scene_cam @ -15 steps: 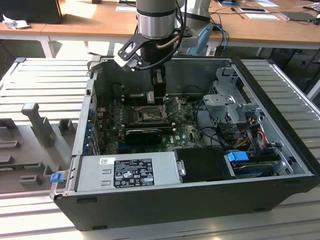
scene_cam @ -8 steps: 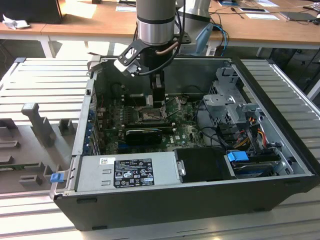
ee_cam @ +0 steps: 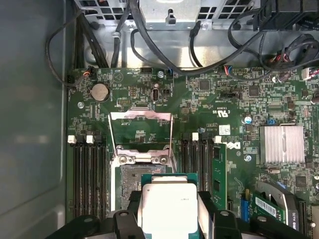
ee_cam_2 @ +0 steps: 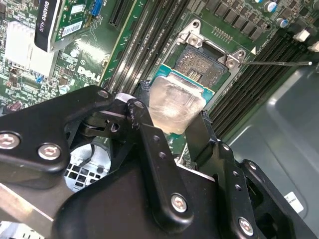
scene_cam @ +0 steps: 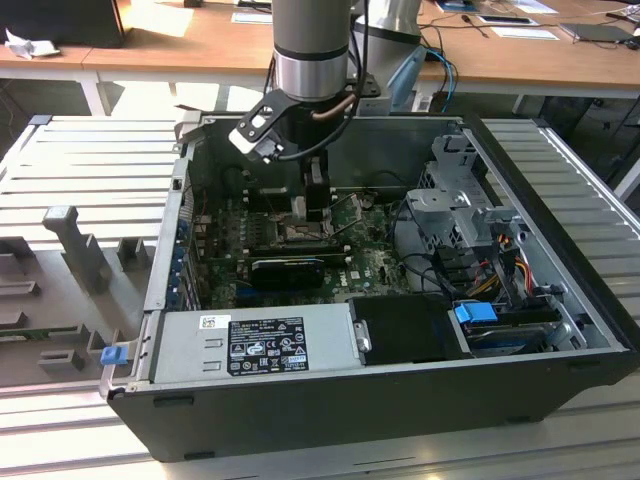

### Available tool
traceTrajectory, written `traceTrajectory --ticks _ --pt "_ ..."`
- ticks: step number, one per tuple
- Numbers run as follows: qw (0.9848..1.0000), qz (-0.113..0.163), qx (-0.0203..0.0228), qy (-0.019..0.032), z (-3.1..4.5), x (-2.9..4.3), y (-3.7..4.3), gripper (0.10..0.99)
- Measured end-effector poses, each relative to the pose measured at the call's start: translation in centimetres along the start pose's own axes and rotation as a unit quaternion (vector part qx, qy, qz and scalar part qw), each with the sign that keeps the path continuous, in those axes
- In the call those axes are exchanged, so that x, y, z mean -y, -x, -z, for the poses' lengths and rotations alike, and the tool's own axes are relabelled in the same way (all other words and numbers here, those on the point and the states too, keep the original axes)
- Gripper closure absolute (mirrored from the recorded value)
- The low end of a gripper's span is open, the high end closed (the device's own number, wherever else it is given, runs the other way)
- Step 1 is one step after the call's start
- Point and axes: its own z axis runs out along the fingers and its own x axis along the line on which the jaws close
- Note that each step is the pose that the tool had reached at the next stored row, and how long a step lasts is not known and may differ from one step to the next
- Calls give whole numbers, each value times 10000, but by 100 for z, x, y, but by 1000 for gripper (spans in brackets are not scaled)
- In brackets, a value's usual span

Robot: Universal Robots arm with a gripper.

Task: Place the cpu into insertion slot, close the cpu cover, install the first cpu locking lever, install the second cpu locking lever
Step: 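Place the cpu into insertion slot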

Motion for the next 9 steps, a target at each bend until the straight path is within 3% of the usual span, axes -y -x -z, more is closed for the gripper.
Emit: traceTrajectory --ticks 7,9 --pt "10000 78 -5 -4 -73 5 1 557" --pt "10000 82 -6 -4 -142 9 -1 557"
